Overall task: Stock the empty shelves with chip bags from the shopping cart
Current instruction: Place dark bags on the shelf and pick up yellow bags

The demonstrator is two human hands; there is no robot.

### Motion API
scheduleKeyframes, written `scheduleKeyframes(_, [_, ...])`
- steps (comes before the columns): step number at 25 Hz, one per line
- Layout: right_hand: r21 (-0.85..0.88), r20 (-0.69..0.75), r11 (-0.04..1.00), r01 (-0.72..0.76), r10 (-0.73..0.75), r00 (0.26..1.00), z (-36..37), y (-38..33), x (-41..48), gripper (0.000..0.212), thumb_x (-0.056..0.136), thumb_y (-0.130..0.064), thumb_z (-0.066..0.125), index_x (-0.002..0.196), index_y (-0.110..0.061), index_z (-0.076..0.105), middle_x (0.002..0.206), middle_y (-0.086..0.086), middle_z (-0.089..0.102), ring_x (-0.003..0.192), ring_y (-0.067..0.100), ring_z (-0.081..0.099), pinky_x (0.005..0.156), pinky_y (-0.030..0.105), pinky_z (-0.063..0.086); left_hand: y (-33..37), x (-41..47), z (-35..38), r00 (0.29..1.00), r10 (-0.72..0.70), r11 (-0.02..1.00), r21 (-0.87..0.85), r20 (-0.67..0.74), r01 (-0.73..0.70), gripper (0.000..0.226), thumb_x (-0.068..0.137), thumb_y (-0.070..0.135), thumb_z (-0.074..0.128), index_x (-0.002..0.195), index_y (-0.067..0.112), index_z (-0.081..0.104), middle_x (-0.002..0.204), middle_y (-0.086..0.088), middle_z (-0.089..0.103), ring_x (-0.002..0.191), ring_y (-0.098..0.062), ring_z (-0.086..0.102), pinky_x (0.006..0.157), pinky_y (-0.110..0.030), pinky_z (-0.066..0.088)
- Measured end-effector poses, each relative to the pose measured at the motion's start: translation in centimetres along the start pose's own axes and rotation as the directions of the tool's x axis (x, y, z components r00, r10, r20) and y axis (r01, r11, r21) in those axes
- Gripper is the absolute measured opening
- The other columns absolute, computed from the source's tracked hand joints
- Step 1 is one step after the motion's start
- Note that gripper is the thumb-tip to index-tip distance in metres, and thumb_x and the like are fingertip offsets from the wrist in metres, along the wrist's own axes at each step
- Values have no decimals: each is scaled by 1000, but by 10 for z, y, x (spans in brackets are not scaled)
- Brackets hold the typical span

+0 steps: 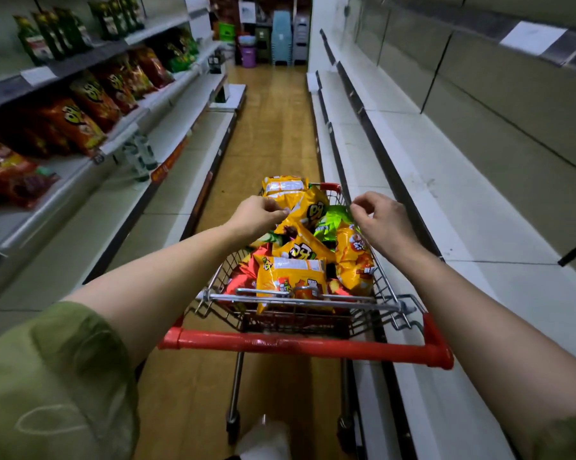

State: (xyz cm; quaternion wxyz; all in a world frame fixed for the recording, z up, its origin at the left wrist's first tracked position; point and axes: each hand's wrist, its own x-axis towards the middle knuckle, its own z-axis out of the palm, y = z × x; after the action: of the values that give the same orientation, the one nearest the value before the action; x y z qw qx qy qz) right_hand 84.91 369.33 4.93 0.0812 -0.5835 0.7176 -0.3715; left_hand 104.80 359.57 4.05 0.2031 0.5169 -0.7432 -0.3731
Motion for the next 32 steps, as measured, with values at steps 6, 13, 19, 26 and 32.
scheduleKeyframes(6, [-13,-6,995,-95,95,995,25,9,50,18,92,-17,53,99,-6,66,100,9,66,92,22,59,76,27,42,-2,72,-3,999,41,999,10,29,-41,22,93,23,57,100,5,67,91,-12,65,78,-20,56,58,-24,40])
scheduleKeyframes(13, [-12,5,935,-353,353,935,64,64,75,27,90,-21,57,112,-6,61,112,11,62,104,25,57,84,27,42,-33,136,20,996,-67,997,-40,53,69,21,92,18,57,106,5,66,106,-14,67,93,-25,61,76,-31,44])
scheduleKeyframes(19, [-310,232,734,-605,675,700,116,131,71,99,73,-49,73,144,-6,18,143,19,28,132,35,30,104,45,33,-80,145,75,960,-227,970,121,163,209,26,91,17,57,111,3,63,103,-16,68,94,-29,65,72,-29,46])
scheduleKeyframes(26, [-546,241,722,-425,621,746,168,166,59,121,69,-54,73,147,-2,-4,151,23,15,141,38,11,117,46,11,-94,142,114,914,-311,936,251,260,247,33,92,24,56,120,5,58,119,-15,62,108,-29,58,84,-31,46])
scheduleKeyframes(32, [-159,224,822,-547,570,791,151,172,57,105,70,-27,79,147,-14,10,146,15,32,133,32,34,106,40,35,-100,142,123,886,-336,918,322,318,233,33,94,20,53,122,4,56,122,-16,61,112,-30,56,87,-31,44])
